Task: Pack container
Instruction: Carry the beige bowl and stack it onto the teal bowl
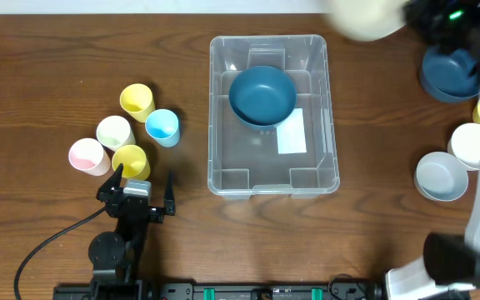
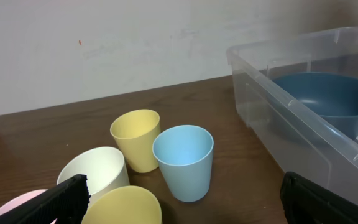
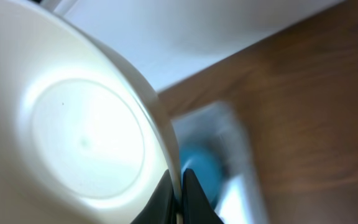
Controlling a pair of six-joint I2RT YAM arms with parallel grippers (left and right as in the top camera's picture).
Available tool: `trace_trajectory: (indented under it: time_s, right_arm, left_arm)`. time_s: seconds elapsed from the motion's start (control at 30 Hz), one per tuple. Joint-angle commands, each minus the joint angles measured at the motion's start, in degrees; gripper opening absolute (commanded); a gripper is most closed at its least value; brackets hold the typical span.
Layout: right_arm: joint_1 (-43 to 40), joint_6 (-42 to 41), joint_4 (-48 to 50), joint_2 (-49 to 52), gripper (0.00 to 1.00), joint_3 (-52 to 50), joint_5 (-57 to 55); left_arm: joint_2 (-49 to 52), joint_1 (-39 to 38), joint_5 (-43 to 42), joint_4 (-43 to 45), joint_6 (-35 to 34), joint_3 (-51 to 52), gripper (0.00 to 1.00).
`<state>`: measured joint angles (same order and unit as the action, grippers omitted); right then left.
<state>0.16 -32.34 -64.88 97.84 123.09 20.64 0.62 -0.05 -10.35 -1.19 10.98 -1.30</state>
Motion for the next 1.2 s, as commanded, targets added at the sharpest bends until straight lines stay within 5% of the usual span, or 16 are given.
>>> trace_trajectory:
  time_s: [0.0,0.23,1.17]
  right_arm:
    - [7.78,6.71,-3.69,3.28,0.01,-1.81,-2.08]
    - [16.92,3.61,-4.55,8.37,0.01,-4.72,-4.22]
    - [17.05,3.04,0.20,26.32,0.02,-4.72,-11.13]
  left_arm:
    - [-0.28,0.26,-0.79,-1.75,0.55,1.07,0.98]
    - [-0.28,0.26,-0.79,-1.75,0.55,1.07,0.98]
    - [-0.28,0.26,-0.79,-1.75,0.55,1.07,0.98]
